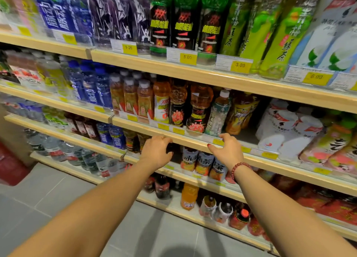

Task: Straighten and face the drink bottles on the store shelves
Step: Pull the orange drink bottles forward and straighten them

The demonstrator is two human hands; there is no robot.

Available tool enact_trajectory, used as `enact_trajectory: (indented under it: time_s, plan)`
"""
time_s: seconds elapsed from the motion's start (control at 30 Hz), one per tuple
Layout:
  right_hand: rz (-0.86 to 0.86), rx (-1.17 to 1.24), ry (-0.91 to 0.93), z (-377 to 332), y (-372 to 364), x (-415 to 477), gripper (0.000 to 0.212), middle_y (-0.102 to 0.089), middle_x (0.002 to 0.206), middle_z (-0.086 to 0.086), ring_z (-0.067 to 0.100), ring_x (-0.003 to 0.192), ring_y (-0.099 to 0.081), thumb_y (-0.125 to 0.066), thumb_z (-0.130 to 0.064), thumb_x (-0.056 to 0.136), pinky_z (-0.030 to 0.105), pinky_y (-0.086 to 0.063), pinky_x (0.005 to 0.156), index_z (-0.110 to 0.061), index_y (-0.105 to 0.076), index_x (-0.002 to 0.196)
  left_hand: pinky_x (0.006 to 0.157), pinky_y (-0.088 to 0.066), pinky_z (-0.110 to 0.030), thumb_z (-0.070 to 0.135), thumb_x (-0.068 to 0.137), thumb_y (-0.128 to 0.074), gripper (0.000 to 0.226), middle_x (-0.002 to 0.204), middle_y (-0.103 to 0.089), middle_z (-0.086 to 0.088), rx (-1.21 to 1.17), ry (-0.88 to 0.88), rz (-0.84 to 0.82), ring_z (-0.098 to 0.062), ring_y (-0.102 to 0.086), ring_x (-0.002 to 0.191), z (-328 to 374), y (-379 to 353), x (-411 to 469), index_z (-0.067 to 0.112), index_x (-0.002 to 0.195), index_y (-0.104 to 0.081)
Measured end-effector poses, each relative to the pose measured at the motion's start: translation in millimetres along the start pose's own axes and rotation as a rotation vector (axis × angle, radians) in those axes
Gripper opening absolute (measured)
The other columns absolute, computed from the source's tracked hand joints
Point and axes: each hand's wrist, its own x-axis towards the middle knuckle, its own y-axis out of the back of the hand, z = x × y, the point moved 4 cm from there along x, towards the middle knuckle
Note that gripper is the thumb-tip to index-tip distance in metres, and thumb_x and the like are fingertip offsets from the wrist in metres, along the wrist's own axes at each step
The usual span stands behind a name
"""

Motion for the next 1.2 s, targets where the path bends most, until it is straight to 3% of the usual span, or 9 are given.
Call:
enact_trajectory:
  time_s: [0.37, 0.57, 0.73, 0.8, 0.93, 1.0, 1.03, 1.1, 1.2]
  plan:
    - [0.013, 0.075, 0.033, -41, -14, 42, 0.062, -0.052, 0.137, 0.011, 0.027, 0.128, -0.045, -0.068, -0.037, 0.084, 0.039, -0.043, 0.101, -0.011, -0.047, 0.137, 0.098, -0.044, -0.041, 0.031, 0.086, -0.064, 0.047, 0.127, -0.057, -0.006, -0.1, -0.002, 0.031, -0.026, -0.049, 0.119, -34, 3, 49, 0.017, 0.13, -0.054]
    - [0.144, 0.123, 0.143, -68, -13, 73, 0.067, -0.044, 0.138, 0.009, 0.025, 0.132, -0.037, -0.067, -0.037, 0.085, 0.039, -0.037, 0.104, -0.011, -0.039, 0.14, 0.1, -0.041, -0.04, 0.031, 0.086, -0.063, 0.047, 0.131, -0.055, -0.007, -0.086, -0.009, 0.029, -0.026, -0.046, 0.124, -39, 4, 83, 0.017, 0.13, -0.054]
    - [0.245, 0.119, 0.062, -83, -8, 93, 0.049, -0.047, 0.109, 0.013, 0.029, 0.11, -0.042, -0.069, -0.043, 0.082, 0.04, -0.043, 0.085, -0.006, -0.047, 0.104, 0.101, -0.039, -0.038, 0.031, 0.084, -0.065, 0.051, 0.131, -0.055, -0.006, -0.059, -0.043, -0.005, -0.026, -0.045, 0.124, -40, -5, 104, 0.018, 0.132, -0.051]
    - [0.273, 0.148, 0.03, -87, -7, 102, 0.043, -0.046, 0.086, 0.006, 0.026, 0.092, -0.045, -0.07, -0.045, 0.081, 0.037, -0.043, 0.071, -0.01, -0.044, 0.078, 0.102, -0.039, -0.039, 0.031, 0.084, -0.065, 0.053, 0.132, -0.054, -0.005, -0.045, -0.069, -0.027, -0.026, -0.044, 0.125, -42, -11, 113, 0.018, 0.133, -0.05]
    - [0.232, 0.18, -0.003, -98, -15, 118, 0.056, -0.039, 0.055, 0.002, 0.019, 0.053, -0.037, -0.073, -0.043, 0.079, 0.028, -0.026, 0.048, -0.019, -0.03, 0.053, 0.098, -0.04, -0.038, 0.034, 0.084, -0.064, 0.054, 0.131, -0.054, -0.005, -0.013, -0.125, -0.052, -0.027, -0.046, 0.123, -50, -21, 127, 0.018, 0.134, -0.049]
    - [0.196, 0.207, -0.05, -101, -22, 125, 0.04, -0.057, 0.068, 0.011, 0.024, 0.066, -0.054, -0.074, -0.042, 0.078, 0.035, -0.044, 0.059, -0.009, -0.055, 0.066, 0.099, -0.039, -0.038, 0.035, 0.084, -0.063, 0.055, 0.133, -0.053, -0.004, -0.006, -0.163, -0.072, -0.027, -0.046, 0.124, -56, -27, 132, 0.019, 0.135, -0.048]
    - [0.216, 0.226, -0.065, -103, -24, 126, 0.044, -0.064, 0.094, 0.016, 0.029, 0.089, -0.06, -0.076, -0.04, 0.076, 0.04, -0.051, 0.075, -0.002, -0.062, 0.093, 0.1, -0.039, -0.038, 0.036, 0.084, -0.063, 0.056, 0.134, -0.053, -0.004, -0.004, -0.187, -0.088, -0.026, -0.046, 0.124, -59, -29, 134, 0.02, 0.135, -0.048]
    - [0.318, 0.268, -0.095, -105, -23, 129, 0.075, -0.052, 0.13, 0.017, 0.029, 0.119, -0.05, -0.08, -0.034, 0.073, 0.04, -0.046, 0.098, 0.0, -0.046, 0.13, 0.1, -0.039, -0.038, 0.037, 0.084, -0.063, 0.056, 0.133, -0.053, -0.004, 0.002, -0.236, -0.109, -0.026, -0.047, 0.123, -66, -34, 139, 0.019, 0.135, -0.049]
    - [0.286, 0.239, -0.192, -100, -29, 135, 0.05, -0.049, 0.106, 0.009, 0.018, 0.095, -0.045, -0.077, -0.035, 0.075, 0.028, -0.039, 0.076, -0.008, -0.044, 0.102, 0.096, -0.04, -0.036, 0.036, 0.084, -0.064, 0.049, 0.127, -0.057, -0.005, -0.017, -0.271, -0.117, -0.027, -0.049, 0.118, -80, -40, 145, 0.018, 0.129, -0.054]
